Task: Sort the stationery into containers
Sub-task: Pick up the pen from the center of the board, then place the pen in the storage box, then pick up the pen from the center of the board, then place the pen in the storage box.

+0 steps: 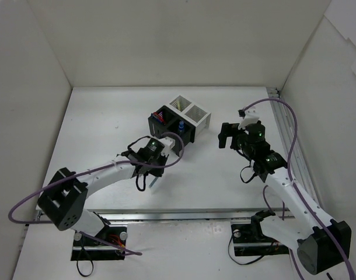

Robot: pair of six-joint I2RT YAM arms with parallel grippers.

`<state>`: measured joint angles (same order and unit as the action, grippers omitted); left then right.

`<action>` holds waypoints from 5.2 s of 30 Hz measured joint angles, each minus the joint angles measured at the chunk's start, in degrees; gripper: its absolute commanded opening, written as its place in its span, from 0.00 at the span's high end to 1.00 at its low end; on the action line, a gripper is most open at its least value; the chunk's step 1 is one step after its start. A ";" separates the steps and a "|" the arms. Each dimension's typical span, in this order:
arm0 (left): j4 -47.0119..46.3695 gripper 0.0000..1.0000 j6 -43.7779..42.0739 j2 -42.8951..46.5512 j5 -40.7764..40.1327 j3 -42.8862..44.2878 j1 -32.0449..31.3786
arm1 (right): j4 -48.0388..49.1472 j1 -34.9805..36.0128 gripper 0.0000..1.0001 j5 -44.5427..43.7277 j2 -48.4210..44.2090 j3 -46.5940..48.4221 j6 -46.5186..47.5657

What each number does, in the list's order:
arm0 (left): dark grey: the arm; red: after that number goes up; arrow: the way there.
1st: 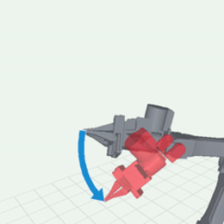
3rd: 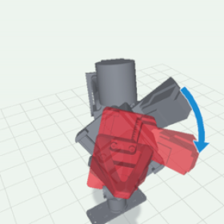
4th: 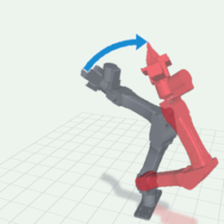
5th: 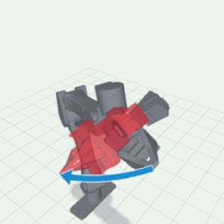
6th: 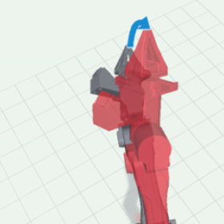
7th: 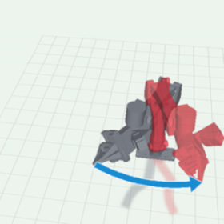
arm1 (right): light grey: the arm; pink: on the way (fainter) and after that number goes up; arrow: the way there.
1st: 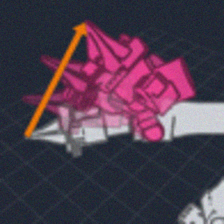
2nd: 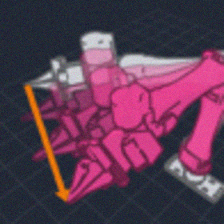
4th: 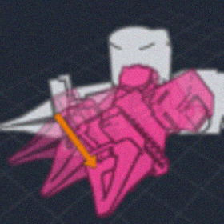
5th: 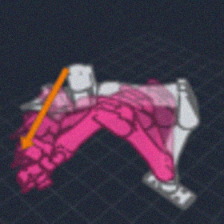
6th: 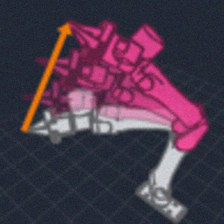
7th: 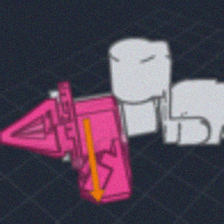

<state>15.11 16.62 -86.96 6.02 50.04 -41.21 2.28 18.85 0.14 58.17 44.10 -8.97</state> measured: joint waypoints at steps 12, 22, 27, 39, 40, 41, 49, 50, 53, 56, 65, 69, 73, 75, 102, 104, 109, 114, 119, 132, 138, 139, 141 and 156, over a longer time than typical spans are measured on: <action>-8.20 1.00 -6.49 11.15 -13.42 19.45 3.34 | 6.91 -0.79 0.02 -5.20 -3.89 -2.45 -0.44; -17.64 1.00 -11.15 -21.22 -8.37 53.90 9.53 | 7.41 -4.50 0.02 -6.80 2.16 0.98 0.33; -22.32 0.97 -10.01 -31.91 -5.77 60.11 10.40 | 7.48 -5.86 0.02 -6.86 3.48 2.29 1.25; -28.72 0.96 -6.99 -44.52 -8.02 66.03 10.43 | 7.37 -8.33 0.02 -6.82 5.90 2.86 1.75; -29.40 0.95 -6.73 -44.39 -8.24 65.13 10.43 | 7.37 -8.41 0.02 -6.82 6.12 2.89 1.75; -30.05 0.95 -6.43 -44.26 -8.44 64.06 10.43 | 7.37 -8.44 0.02 -6.82 6.29 2.91 1.75; -32.81 0.52 -4.61 -39.43 -6.82 51.74 10.43 | 7.34 -8.81 0.02 -5.62 7.08 3.06 1.62; -32.85 0.50 -4.52 -38.66 -6.27 51.15 10.43 | 7.34 -8.81 0.02 -5.31 7.08 3.06 1.55; -32.96 0.25 -4.50 -35.17 -4.70 49.11 10.43 | 7.30 -8.81 0.02 -4.13 6.99 3.06 1.46; -32.50 0.00 -4.55 -29.99 -2.60 47.65 10.43 | 6.91 -8.81 0.02 -2.73 6.40 3.06 1.18; -23.21 0.00 -6.51 -9.07 4.37 40.02 10.43 | 3.56 -8.50 0.02 0.35 3.87 3.69 -1.01; -20.28 0.00 -5.73 6.58 3.89 21.42 10.43 | 1.40 -5.81 0.02 -0.28 4.96 4.00 -2.69; -15.47 0.00 -3.43 18.53 0.94 5.09 10.43 | -1.90 -3.17 0.02 -2.10 9.18 5.92 -5.22; -12.35 0.00 -2.32 22.18 -0.42 -1.05 10.43 | -3.21 -2.82 0.02 -2.73 11.19 6.19 -6.62; -9.77 0.40 2.71 -0.52 -6.08 -5.07 10.14 | -6.43 -2.58 0.02 -3.85 9.51 5.88 -9.14; -9.75 0.42 2.49 -1.92 -6.19 -4.42 9.66 | -6.40 -2.58 0.02 -4.07 8.92 5.55 -8.85; -8.90 0.53 2.91 -2.51 -7.74 -4.39 7.32 | -6.45 -2.58 0.02 -5.55 7.17 4.59 -8.31; -8.66 0.66 4.02 -2.45 -8.52 -4.46 5.22 | -6.45 -2.58 0.02 -6.47 5.97 4.15 -7.61; -8.81 0.74 4.22 -2.64 -9.01 -4.37 3.89 | -6.45 -2.58 0.02 -6.82 5.88 4.11 -7.26; -8.63 1.00 3.50 -5.51 -9.44 -0.04 3.65 | -6.47 -2.58 0.02 -7.50 5.68 3.28 -5.90; -6.71 1.00 2.60 7.56 -12.96 -0.28 3.65 | -6.25 -2.58 0.02 -8.15 5.18 2.86 -5.62; -6.95 0.99 1.95 10.38 -13.73 -0.11 3.74 | -5.99 -2.58 0.02 -8.31 4.85 2.56 -5.55; -8.41 1.00 0.63 14.43 -14.43 1.01 4.28 | -5.14 -2.62 0.02 -8.55 3.98 1.84 -5.51; -25.64 0.98 -4.59 -15.78 -4.42 40.89 12.26 | 7.80 -5.07 0.02 -13.94 -7.69 -5.05 -4.09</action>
<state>-10.52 12.03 -102.74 1.61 90.94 -28.95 10.09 13.78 -13.80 50.48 39.05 -13.06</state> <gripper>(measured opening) 0.075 0.978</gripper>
